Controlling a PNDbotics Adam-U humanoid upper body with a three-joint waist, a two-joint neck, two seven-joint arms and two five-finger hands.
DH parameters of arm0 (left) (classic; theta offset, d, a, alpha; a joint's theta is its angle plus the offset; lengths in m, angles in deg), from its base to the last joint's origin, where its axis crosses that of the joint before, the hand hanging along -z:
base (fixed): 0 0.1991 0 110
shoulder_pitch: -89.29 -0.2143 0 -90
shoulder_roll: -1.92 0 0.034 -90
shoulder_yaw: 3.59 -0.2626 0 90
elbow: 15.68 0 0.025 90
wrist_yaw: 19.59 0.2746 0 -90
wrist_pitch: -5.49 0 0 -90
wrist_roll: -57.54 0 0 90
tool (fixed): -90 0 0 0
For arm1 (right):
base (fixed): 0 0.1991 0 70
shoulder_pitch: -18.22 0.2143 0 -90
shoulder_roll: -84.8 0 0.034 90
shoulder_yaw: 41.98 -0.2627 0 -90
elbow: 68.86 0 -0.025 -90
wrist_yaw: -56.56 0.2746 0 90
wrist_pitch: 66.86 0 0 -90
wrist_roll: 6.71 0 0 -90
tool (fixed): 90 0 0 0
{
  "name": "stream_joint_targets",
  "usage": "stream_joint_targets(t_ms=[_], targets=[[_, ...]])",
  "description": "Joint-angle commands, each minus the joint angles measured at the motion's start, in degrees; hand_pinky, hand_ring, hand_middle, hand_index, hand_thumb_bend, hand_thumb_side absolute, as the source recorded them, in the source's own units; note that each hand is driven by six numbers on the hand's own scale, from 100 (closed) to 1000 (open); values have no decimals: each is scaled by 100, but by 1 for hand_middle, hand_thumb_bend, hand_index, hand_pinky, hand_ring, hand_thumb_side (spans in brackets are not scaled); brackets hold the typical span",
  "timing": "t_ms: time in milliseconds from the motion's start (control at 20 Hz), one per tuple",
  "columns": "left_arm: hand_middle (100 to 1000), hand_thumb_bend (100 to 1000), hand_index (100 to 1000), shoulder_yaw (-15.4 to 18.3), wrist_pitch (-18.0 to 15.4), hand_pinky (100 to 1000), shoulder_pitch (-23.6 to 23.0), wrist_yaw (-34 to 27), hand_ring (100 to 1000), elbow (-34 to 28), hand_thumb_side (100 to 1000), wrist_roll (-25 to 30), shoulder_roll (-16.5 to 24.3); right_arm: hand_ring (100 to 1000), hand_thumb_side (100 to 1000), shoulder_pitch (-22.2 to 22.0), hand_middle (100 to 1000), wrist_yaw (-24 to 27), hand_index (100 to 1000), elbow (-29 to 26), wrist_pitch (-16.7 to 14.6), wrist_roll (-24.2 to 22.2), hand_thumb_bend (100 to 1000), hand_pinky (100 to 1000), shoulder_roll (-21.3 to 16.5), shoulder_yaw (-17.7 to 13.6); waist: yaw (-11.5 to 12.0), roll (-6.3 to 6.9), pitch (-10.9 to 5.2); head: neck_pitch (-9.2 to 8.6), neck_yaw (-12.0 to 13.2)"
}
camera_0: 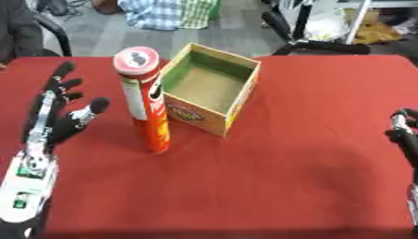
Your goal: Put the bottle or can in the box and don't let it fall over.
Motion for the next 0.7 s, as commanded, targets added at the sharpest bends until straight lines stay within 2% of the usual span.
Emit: stream_joint_targets(t_ms=[50,200,400,550,700], targets=[[934,1000,984,-198,21,814,280,329,878,163,636,79,-43,599,548,65,630,-24,821,-57,0,-2,100,688,-55,18,-25,-6,-100,31,29],[925,998,978,-305,42,810,502,638,872,386,633,81,-191,599,552,67,629,-21,821,-54,2,-4,100,688,-45,31,-45,-8,-102,31,39],[917,949,969,-341,107,803,678,946,867,596,633,-40,-332,599,554,67,629,-20,821,-54,3,-2,100,688,-37,40,-57,-9,-106,31,37],[913,933,964,-349,150,800,809,936,864,797,626,-94,-437,599,555,70,629,-20,821,-49,6,-2,100,688,-26,46,-71,-20,-108,31,39],[895,849,951,-374,109,796,838,856,851,927,592,-31,-473,598,555,76,629,-18,821,-50,6,2,100,688,-20,46,-85,-26,-108,31,46]])
